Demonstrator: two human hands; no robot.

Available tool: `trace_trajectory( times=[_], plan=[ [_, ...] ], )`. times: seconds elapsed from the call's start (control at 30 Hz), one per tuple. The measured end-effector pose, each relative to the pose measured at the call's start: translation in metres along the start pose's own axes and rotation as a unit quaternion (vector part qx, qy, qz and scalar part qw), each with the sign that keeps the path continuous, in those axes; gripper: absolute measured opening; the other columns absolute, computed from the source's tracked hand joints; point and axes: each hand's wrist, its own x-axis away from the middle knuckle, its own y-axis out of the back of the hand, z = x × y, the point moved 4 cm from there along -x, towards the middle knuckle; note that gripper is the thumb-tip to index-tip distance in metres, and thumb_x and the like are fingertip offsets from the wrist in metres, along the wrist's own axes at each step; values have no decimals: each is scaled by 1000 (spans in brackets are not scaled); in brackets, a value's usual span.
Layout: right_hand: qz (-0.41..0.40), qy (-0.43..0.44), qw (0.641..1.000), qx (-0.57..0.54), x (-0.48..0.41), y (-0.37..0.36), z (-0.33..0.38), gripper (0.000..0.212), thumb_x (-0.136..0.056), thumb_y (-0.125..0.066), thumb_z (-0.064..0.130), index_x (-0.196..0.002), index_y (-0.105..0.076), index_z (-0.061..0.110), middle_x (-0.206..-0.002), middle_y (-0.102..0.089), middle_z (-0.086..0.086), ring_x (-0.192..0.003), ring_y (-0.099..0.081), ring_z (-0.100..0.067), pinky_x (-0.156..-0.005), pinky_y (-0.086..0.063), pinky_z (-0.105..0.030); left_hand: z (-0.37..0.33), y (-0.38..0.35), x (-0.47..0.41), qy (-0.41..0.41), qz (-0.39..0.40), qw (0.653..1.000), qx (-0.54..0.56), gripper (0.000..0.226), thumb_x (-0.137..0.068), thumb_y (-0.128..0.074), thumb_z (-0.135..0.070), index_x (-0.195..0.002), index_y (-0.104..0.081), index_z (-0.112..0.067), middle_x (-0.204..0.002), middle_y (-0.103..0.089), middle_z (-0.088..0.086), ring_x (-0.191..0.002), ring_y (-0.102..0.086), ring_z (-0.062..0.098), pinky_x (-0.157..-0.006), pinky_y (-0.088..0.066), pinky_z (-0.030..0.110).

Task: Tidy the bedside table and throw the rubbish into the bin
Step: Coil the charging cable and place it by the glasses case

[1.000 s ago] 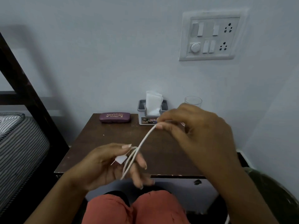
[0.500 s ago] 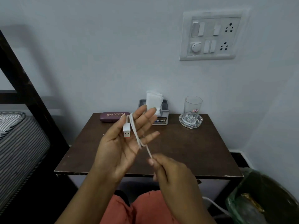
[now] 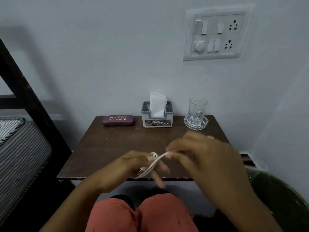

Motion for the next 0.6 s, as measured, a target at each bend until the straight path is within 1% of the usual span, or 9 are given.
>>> trace_trajectory(
  times=[0.03,0.1,0.2,0.27,0.37,0.43,0.5,0.57,0.6],
  plan=[
    [-12,6,1000,-20,-5,2,-3,20,-81,-50,55,-91,-61,43,-82,-61,18,-64,-56,-4,-52,-50,-35,-2,-2,2,-5,31,998,50,41,-95,-38,-33,-103,-69,-8,-82,-74,12,-97,-65,27,-88,-46,33],
    [-47,12,998,-49,-13,3,-6,23,-84,-48,55,-96,-63,43,-86,-63,18,-69,-57,-1,-56,-50,-34,-9,-6,5,-50,95,976,190,40,-96,-41,-31,-103,-65,0,-74,-73,14,-103,-64,37,-101,-44,44],
    [-94,5,992,-84,-16,-3,-4,23,-89,-47,50,-103,-64,43,-90,-65,19,-76,-61,-3,-59,-51,-34,-25,-10,7,-148,167,891,396,41,-101,-29,-23,-108,-55,8,-77,-71,16,-106,-61,43,-111,-12,61],
    [-106,2,992,-67,-13,-10,-2,24,-91,-47,43,-110,-61,45,-89,-65,18,-73,-62,-7,-55,-51,-31,-36,-9,6,-195,178,835,482,43,-102,-24,-22,-113,-50,10,-84,-70,20,-110,-59,45,-112,-2,60],
    [-77,-22,996,-29,-3,-28,0,32,-91,-38,40,-119,-52,49,-79,-61,15,-62,-60,-11,-46,-43,-28,-45,-5,1,-238,154,794,538,47,-102,-22,-25,-125,-45,9,-103,-68,22,-119,-54,41,-114,3,56],
    [-38,-28,999,-2,7,-43,4,38,-90,-38,34,-124,-47,48,-77,-61,14,-57,-61,-12,-42,-42,-29,-45,2,-4,-253,124,789,546,50,-103,-20,-27,-134,-39,7,-123,-61,24,-128,-46,40,-114,4,55],
    [9,-14,1000,16,16,-55,12,45,-91,-33,33,-133,-36,48,-92,-63,15,-71,-65,-12,-51,-48,-32,-45,3,-10,-260,77,795,543,49,-103,-20,-26,-136,-41,4,-133,-54,22,-132,-42,37,-116,-2,54],
    [69,-26,997,-35,24,-60,14,40,-99,-22,36,-138,-23,48,-115,-56,14,-97,-62,-14,-70,-47,-34,-41,4,-15,-239,-44,844,477,45,-98,-29,-25,-127,-55,-3,-127,-61,15,-124,-53,30,-112,-24,52],
    [92,-32,995,-38,27,-62,14,37,-100,-21,38,-136,-25,46,-120,-54,12,-102,-60,-16,-72,-44,-34,-36,7,-14,-221,-123,872,419,45,-94,-32,-27,-122,-61,-7,-121,-65,12,-119,-57,26,-108,-33,49]
  ],
)
